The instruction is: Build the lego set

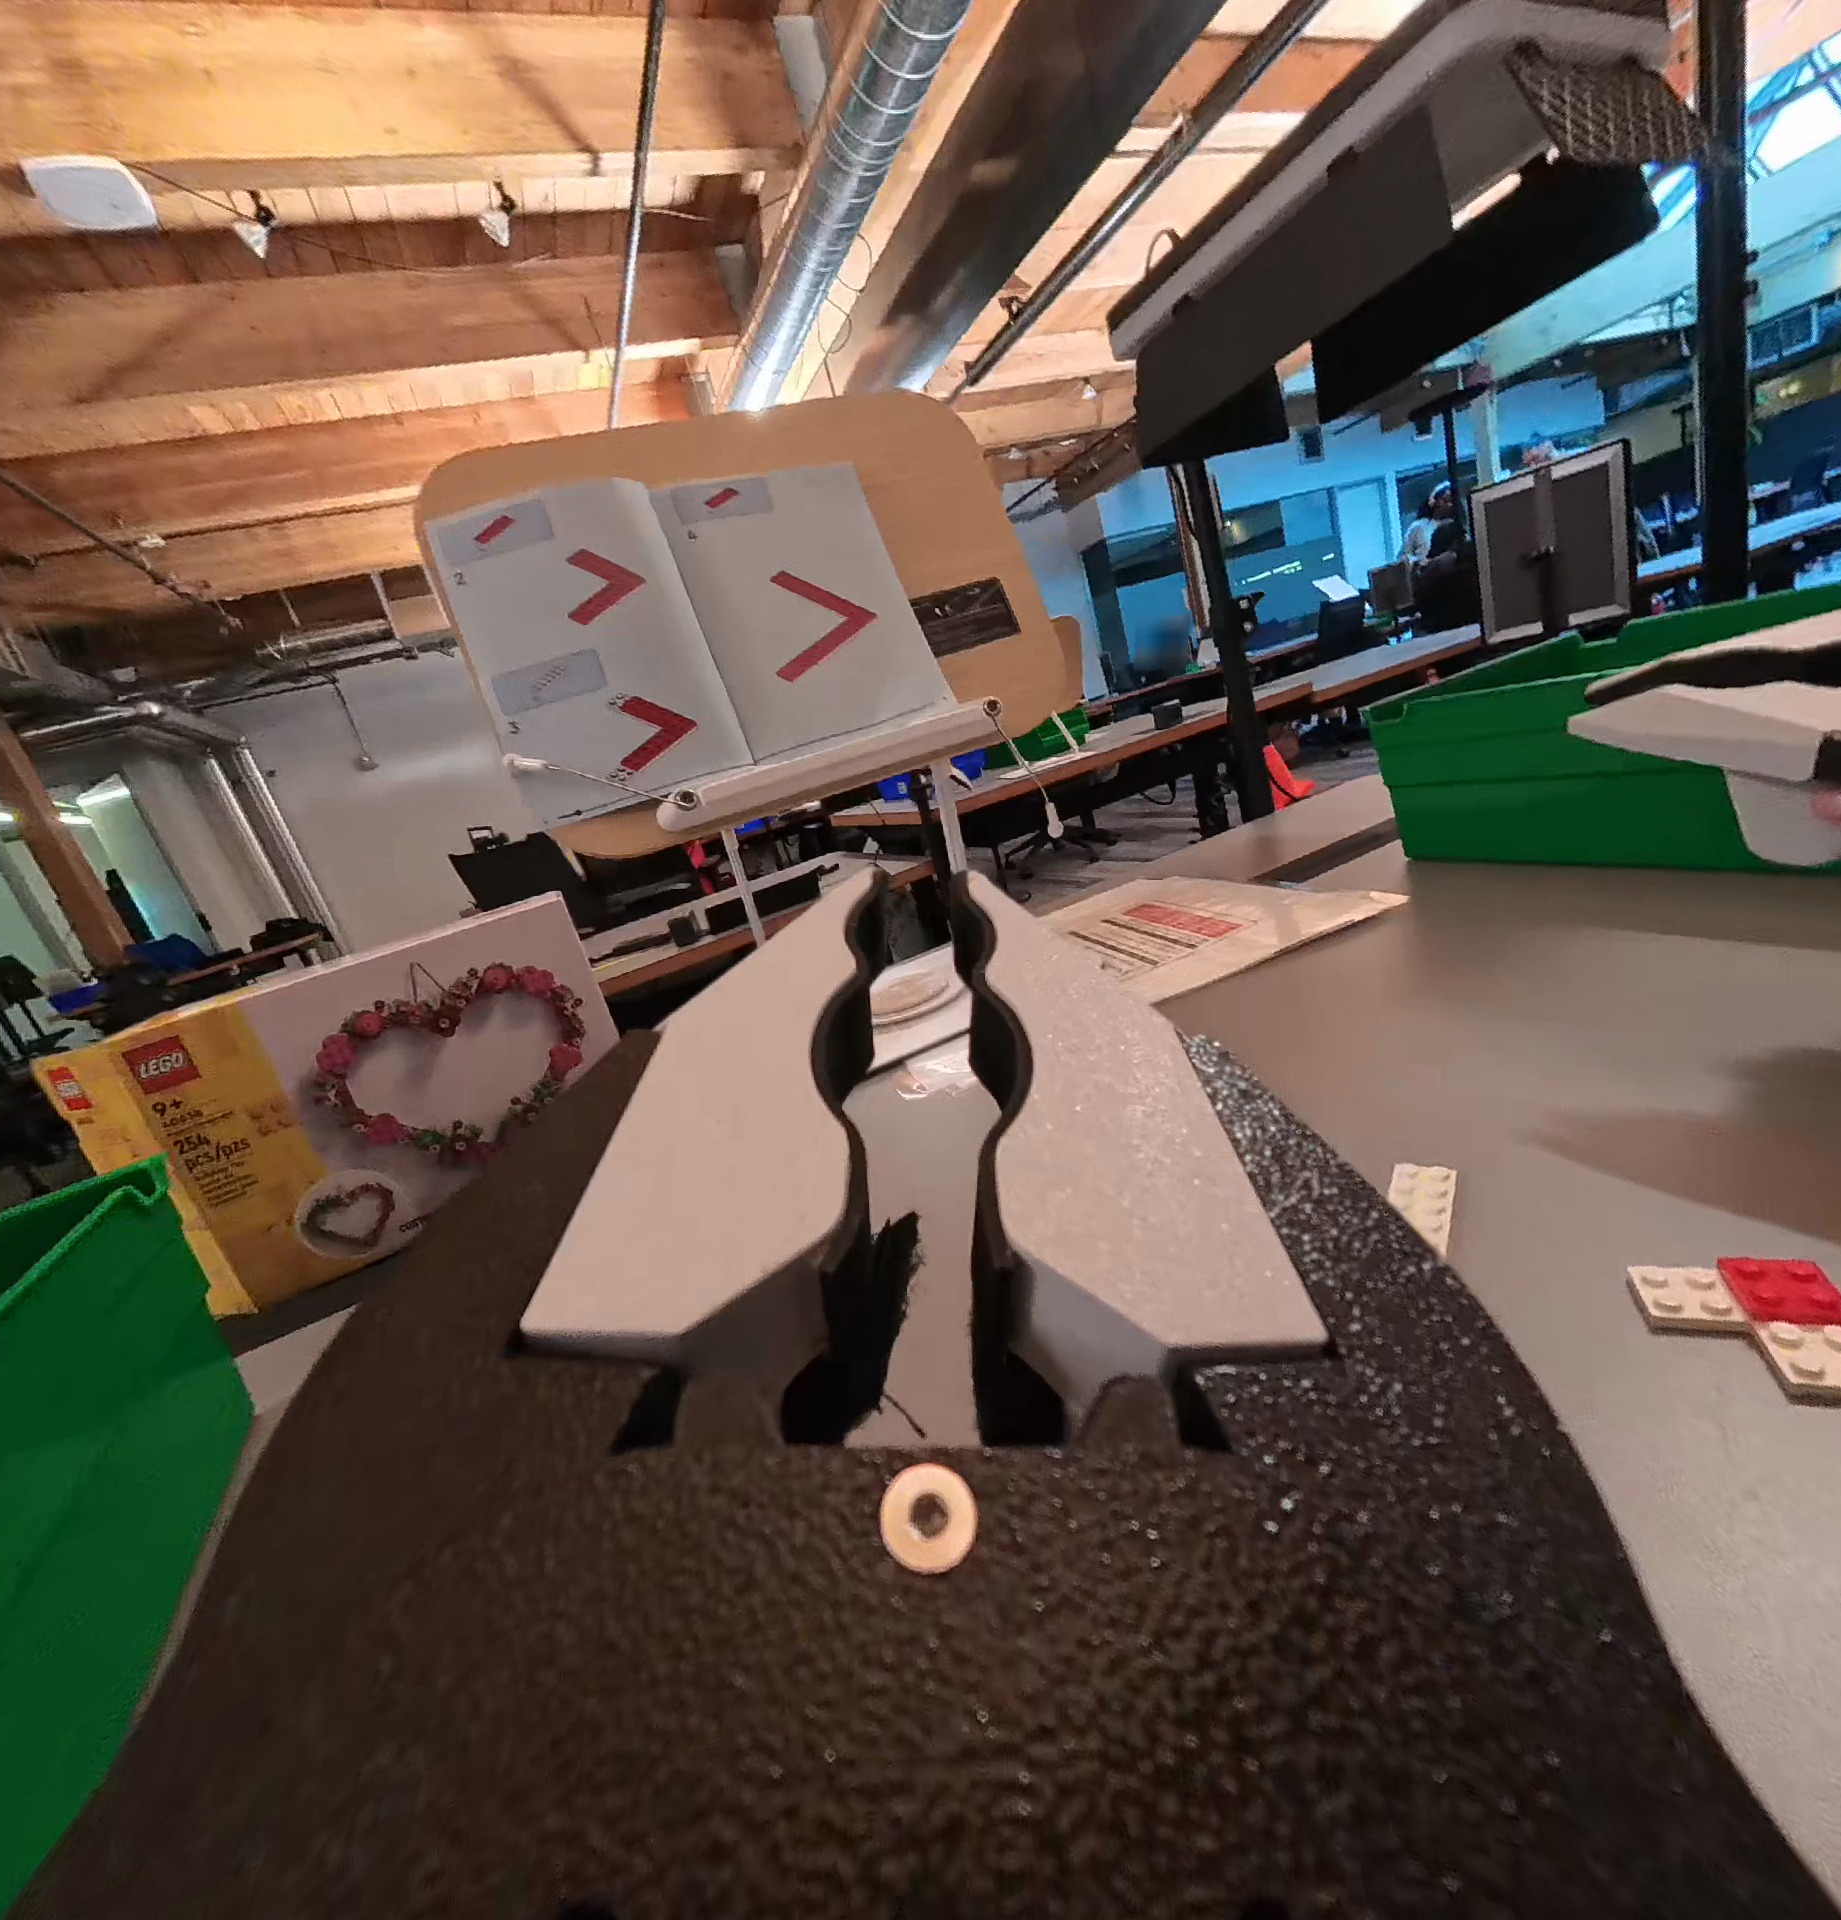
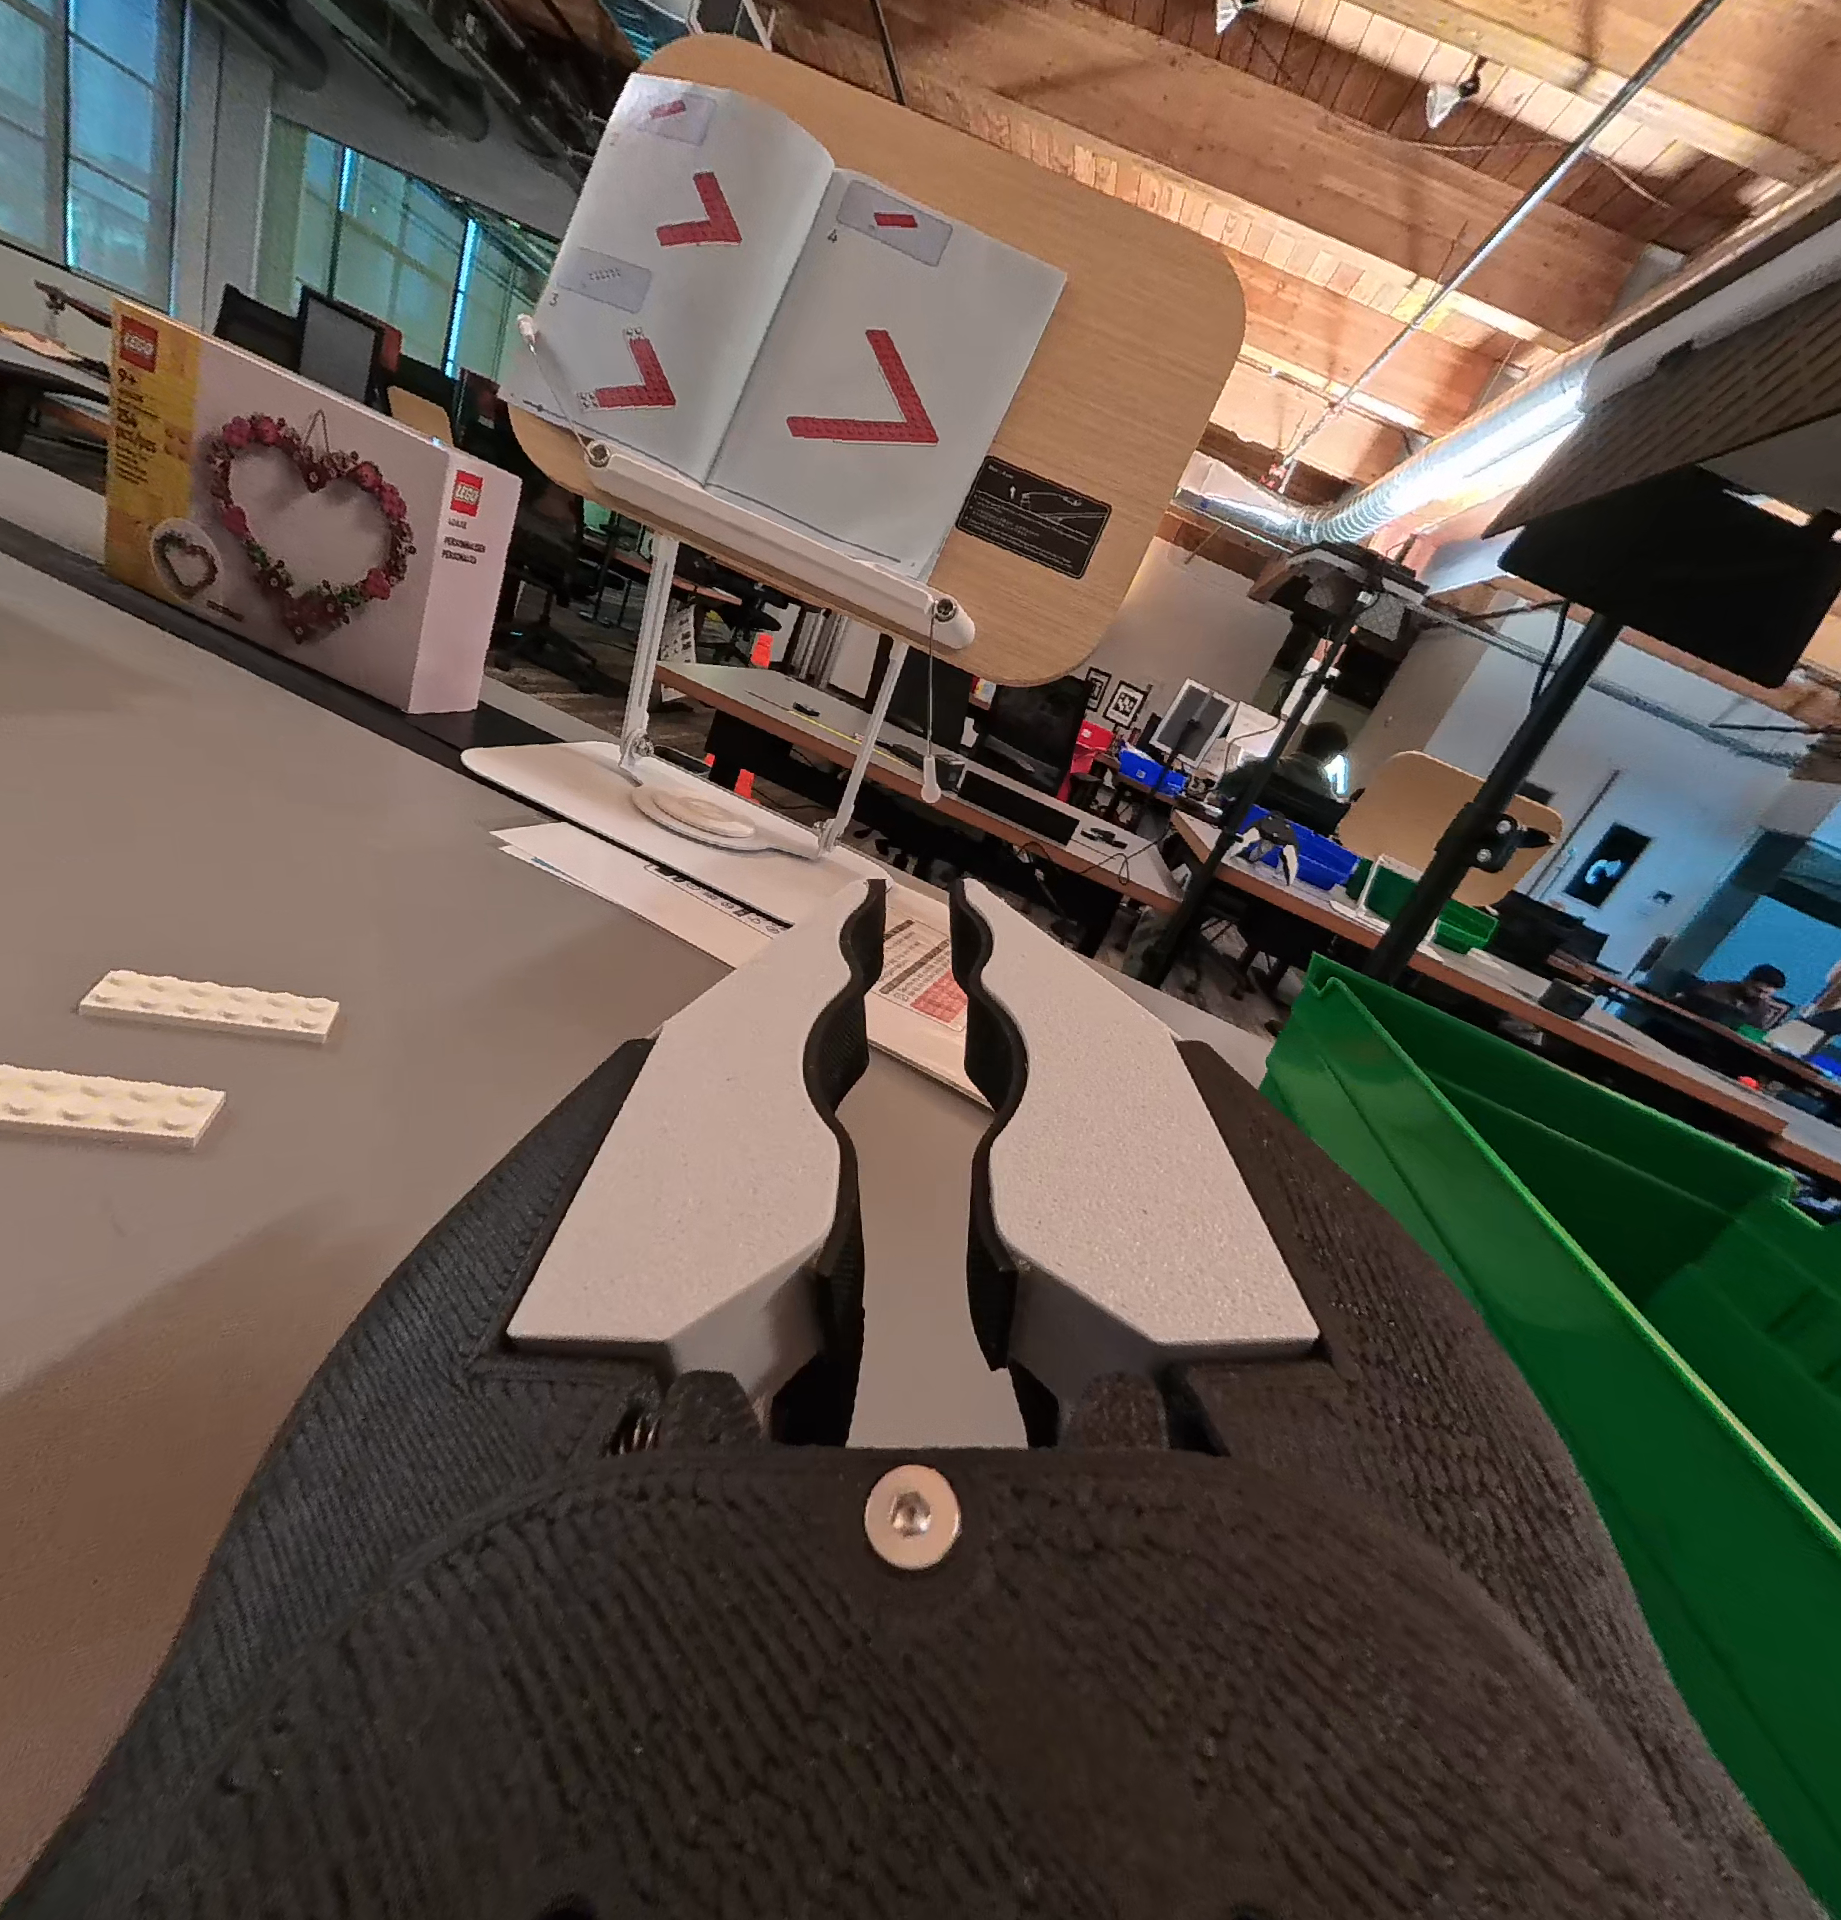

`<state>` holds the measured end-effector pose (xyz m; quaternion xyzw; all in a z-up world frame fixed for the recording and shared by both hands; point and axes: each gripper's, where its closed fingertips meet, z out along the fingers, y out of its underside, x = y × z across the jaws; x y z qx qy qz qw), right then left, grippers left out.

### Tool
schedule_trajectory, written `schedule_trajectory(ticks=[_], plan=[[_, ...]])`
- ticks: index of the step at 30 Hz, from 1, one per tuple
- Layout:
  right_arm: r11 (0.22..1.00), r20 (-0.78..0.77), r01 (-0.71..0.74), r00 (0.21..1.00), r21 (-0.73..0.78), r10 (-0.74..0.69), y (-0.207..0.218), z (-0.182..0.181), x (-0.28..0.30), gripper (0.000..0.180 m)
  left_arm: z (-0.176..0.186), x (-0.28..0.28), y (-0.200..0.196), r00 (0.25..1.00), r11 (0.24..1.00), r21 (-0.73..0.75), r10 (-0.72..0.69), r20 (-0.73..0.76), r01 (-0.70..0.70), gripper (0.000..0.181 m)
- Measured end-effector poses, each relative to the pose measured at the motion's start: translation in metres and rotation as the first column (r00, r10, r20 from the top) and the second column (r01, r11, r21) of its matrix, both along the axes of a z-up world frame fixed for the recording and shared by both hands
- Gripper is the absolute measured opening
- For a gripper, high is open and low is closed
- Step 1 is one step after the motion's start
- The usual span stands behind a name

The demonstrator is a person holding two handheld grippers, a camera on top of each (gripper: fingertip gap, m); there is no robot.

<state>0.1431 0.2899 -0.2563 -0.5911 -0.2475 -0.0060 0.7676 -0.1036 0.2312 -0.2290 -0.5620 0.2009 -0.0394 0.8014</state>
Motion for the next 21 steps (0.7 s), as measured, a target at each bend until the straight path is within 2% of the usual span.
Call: schedule_trajectory(ticks=[21], plan=[[1.0, 0.012, -0.016, 1.0, -0.001, 0.016, -0.003, -0.001, -0.003, 0.01, -0.001, -0.022, 0.003, 0.999, 1.0, -0.019, 0.021, 0.041, -0.02, 0.001]])
